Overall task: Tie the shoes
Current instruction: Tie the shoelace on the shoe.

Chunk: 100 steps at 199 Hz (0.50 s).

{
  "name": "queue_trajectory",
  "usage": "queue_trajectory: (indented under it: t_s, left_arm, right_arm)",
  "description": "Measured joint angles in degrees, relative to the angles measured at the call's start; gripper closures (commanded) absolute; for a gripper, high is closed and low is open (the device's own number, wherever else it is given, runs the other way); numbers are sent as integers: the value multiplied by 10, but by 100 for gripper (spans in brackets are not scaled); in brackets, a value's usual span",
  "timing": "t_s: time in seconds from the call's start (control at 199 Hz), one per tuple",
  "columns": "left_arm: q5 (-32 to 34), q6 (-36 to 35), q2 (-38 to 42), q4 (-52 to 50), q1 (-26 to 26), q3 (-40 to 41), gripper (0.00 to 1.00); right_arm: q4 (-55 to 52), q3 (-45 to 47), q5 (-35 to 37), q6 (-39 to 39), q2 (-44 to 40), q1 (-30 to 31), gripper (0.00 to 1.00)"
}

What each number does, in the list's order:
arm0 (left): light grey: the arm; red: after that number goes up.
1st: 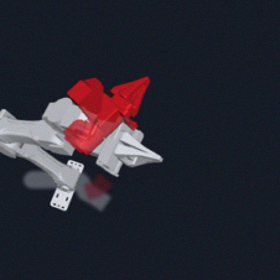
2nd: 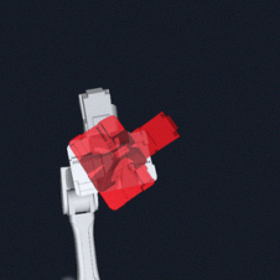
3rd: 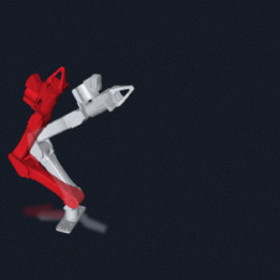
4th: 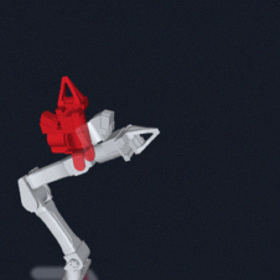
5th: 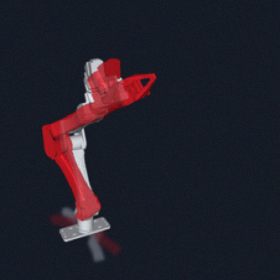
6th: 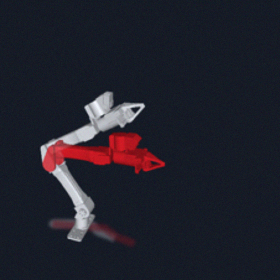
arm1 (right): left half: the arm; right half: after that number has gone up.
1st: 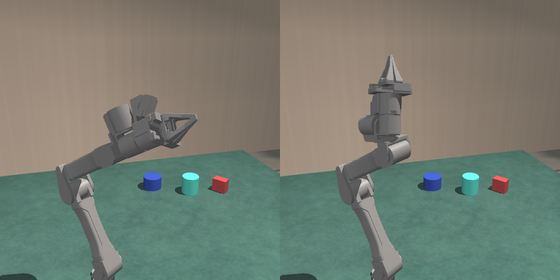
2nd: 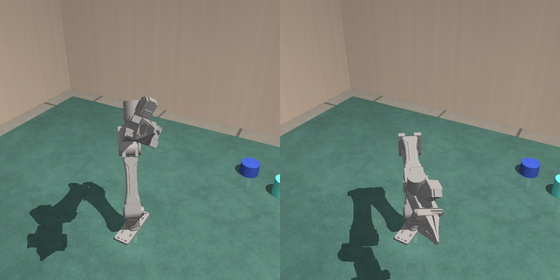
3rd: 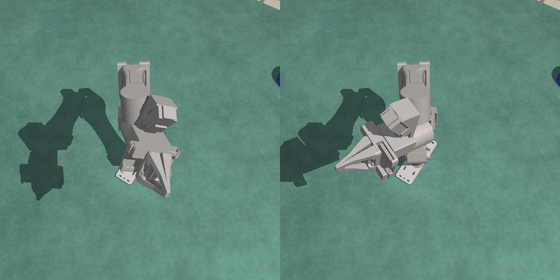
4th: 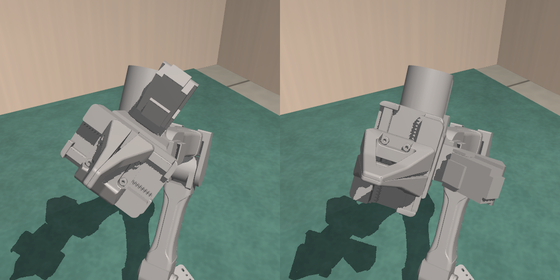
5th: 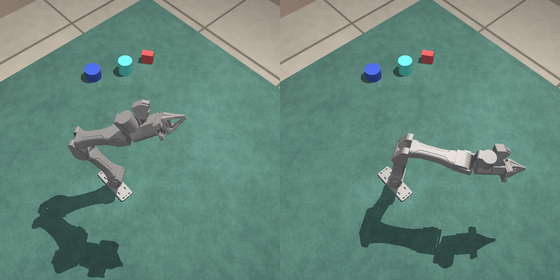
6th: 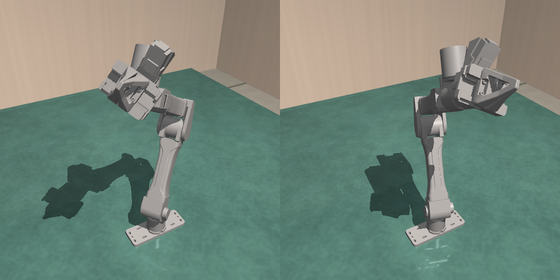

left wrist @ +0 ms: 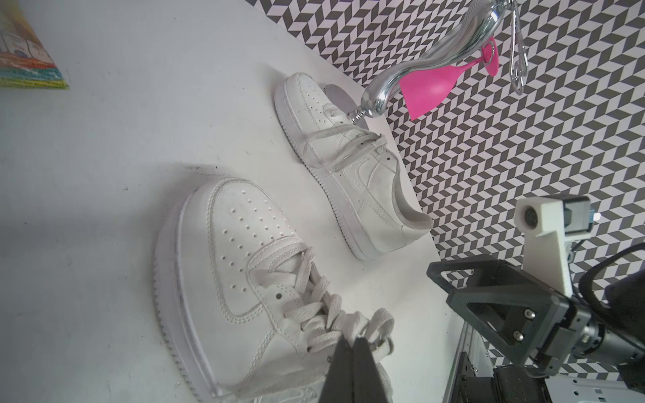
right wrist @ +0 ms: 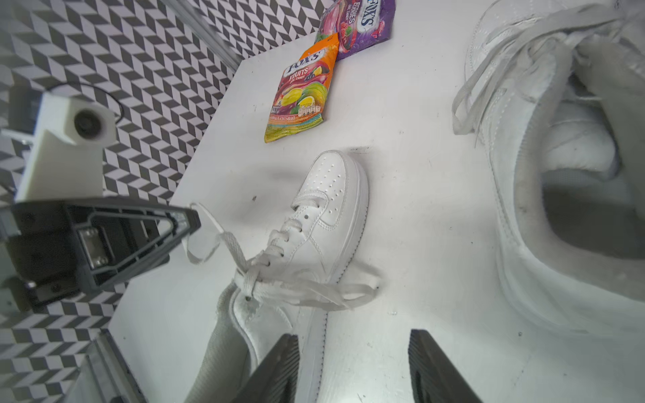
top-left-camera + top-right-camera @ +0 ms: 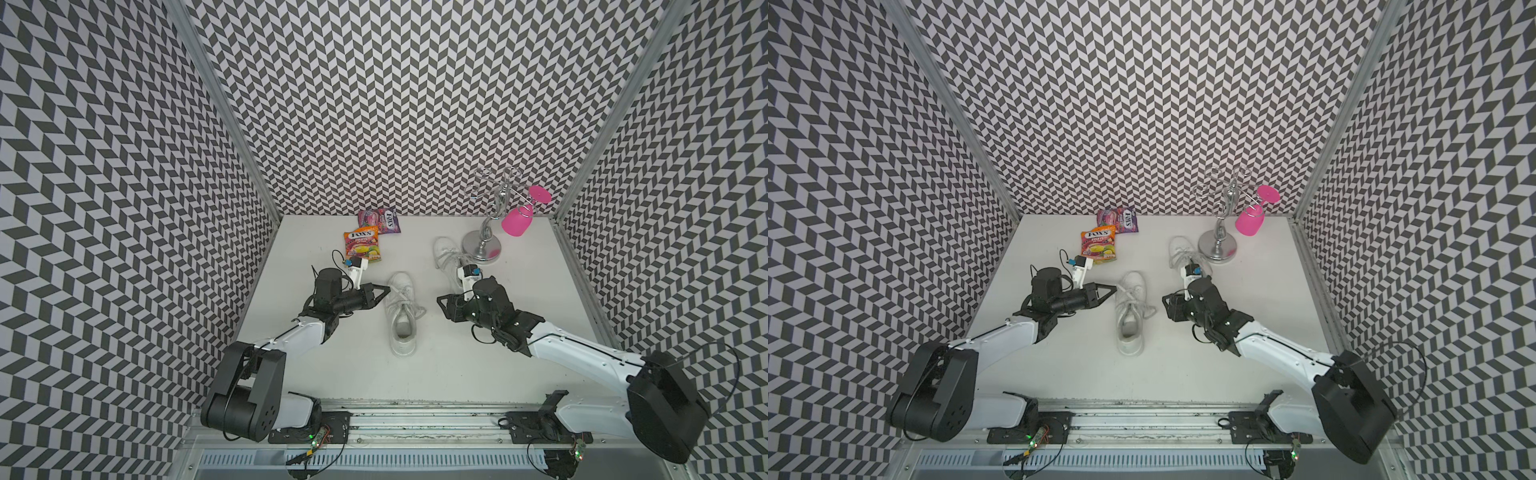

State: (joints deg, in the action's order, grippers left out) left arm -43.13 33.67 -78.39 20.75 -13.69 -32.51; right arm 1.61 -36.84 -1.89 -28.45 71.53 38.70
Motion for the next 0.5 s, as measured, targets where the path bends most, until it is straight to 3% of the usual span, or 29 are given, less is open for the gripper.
queue_trajectory:
  t_s: [0.236,0.502]
  left_arm:
    - [2,-6,0,-18,4,-1,98]
    - [-1,-9,-1,-21,5,-14,97]
  right_arm:
    - [19,61,-36,76,-9,7,42]
    - [63,28,-97,141,28,23,39]
